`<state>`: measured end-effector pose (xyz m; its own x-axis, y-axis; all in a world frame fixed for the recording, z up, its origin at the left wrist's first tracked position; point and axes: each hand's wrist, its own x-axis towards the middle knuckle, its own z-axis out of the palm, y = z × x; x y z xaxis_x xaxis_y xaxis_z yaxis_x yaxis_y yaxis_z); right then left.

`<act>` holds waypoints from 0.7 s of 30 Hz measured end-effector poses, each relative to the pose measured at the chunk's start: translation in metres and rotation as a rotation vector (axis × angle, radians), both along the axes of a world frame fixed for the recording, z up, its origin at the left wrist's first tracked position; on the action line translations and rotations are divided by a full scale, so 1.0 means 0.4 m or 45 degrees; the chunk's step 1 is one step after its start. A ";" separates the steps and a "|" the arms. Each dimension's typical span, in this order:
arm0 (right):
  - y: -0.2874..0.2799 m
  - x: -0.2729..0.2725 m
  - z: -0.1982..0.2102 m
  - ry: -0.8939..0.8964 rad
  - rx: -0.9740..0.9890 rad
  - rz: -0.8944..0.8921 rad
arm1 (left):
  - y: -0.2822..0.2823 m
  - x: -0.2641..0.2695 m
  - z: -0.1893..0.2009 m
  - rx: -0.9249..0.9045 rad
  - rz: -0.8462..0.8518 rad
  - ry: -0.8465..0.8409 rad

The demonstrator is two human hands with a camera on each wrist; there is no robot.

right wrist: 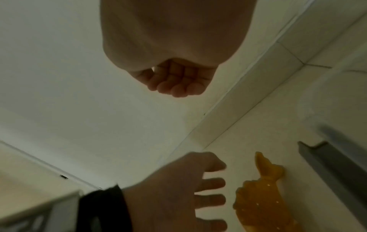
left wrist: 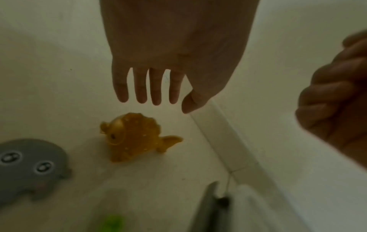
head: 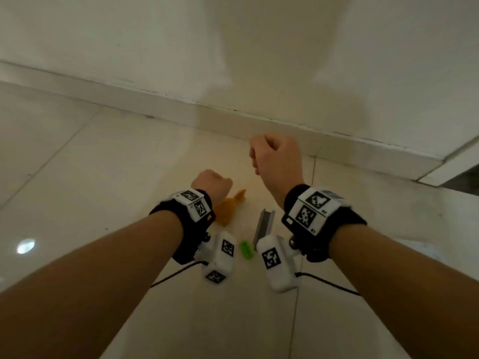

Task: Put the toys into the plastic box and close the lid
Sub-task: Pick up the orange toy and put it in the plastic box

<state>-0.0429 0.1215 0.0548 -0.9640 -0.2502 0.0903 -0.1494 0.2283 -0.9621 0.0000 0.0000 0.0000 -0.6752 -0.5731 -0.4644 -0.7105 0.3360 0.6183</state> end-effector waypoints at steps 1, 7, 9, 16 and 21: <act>-0.002 -0.005 -0.017 0.010 0.007 0.022 | -0.001 0.002 -0.023 -0.020 -0.064 -0.085; 0.044 -0.024 -0.038 0.088 0.181 0.162 | 0.001 -0.001 -0.106 -0.079 -0.386 -0.393; 0.062 -0.023 -0.044 0.121 0.246 0.189 | 0.011 0.001 -0.111 -0.185 -0.490 -0.417; 0.087 -0.019 -0.045 0.296 0.502 0.299 | -0.005 -0.008 -0.038 -0.028 -0.257 -0.083; 0.085 -0.041 -0.011 0.510 1.022 0.640 | -0.026 -0.018 0.068 0.163 -0.246 0.254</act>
<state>-0.0595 0.1556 0.0502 -0.6668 -0.7452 0.0107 -0.6820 0.6043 -0.4120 -0.0073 -0.0104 0.0272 -0.8510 -0.3706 -0.3720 -0.5015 0.3634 0.7852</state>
